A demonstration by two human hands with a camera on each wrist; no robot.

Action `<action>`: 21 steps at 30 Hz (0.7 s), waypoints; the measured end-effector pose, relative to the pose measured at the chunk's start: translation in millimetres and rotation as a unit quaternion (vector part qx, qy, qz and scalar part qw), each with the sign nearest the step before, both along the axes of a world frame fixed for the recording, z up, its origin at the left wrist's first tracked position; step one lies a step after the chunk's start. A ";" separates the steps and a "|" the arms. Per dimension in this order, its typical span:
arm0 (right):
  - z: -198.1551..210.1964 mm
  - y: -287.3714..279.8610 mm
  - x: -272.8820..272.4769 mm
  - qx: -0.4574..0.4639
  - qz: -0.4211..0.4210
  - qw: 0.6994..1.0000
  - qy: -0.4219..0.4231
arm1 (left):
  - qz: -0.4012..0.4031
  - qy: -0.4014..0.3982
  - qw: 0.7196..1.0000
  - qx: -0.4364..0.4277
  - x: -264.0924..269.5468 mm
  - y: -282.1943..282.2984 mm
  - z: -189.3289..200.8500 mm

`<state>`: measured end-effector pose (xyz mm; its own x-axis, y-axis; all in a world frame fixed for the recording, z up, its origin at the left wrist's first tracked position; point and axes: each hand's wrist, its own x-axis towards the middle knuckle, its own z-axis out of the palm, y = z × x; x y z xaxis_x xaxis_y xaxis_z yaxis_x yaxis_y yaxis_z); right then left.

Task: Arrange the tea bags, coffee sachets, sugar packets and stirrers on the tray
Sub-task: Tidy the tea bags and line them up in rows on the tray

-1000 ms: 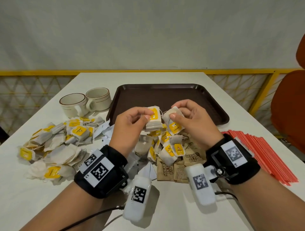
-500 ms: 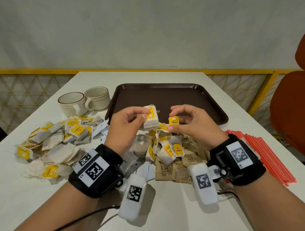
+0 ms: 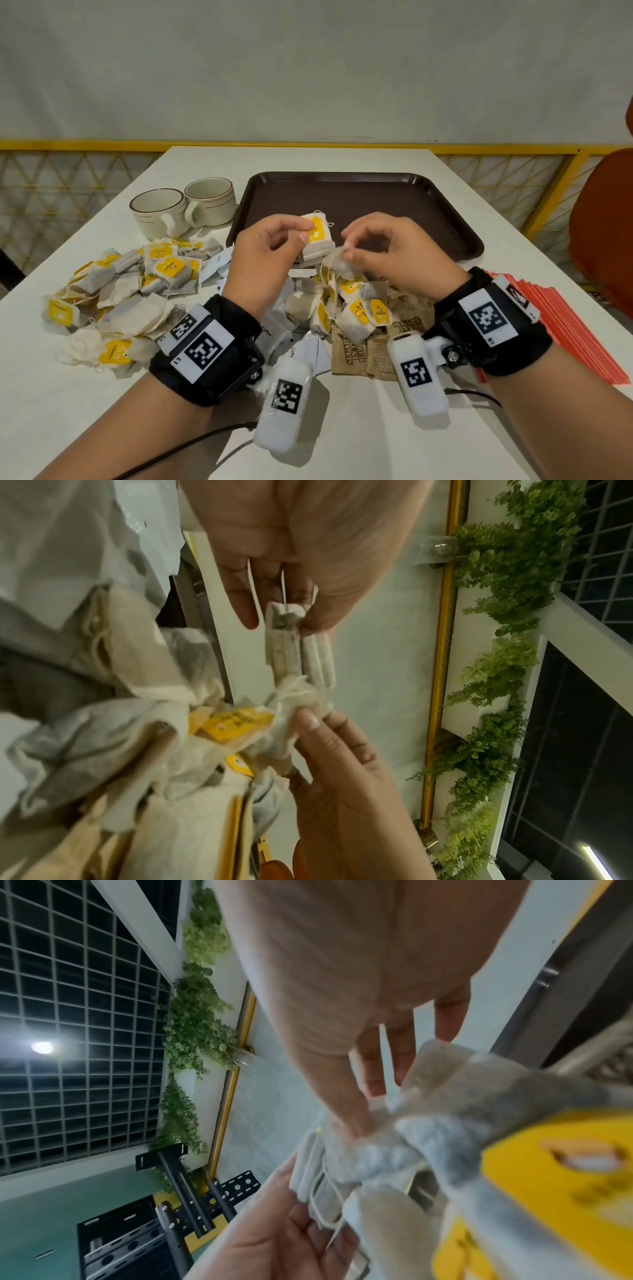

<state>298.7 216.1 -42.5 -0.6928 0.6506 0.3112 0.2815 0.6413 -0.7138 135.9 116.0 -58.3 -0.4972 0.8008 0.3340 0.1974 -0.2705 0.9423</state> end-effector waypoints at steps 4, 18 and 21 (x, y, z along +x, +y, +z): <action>15.7 -0.6 3.6 -0.074 -0.004 0.986 0.148 | 0.013 -0.015 1.000 0.013 -1.3 -0.4 1.3; 44.1 -10.4 9.0 -0.204 0.188 0.959 0.056 | -0.003 -0.053 0.999 0.008 -1.9 -1.4 4.7; 48.8 -13.4 5.7 -0.186 0.176 0.966 0.024 | -0.019 -0.043 0.999 0.014 -0.8 -2.4 5.3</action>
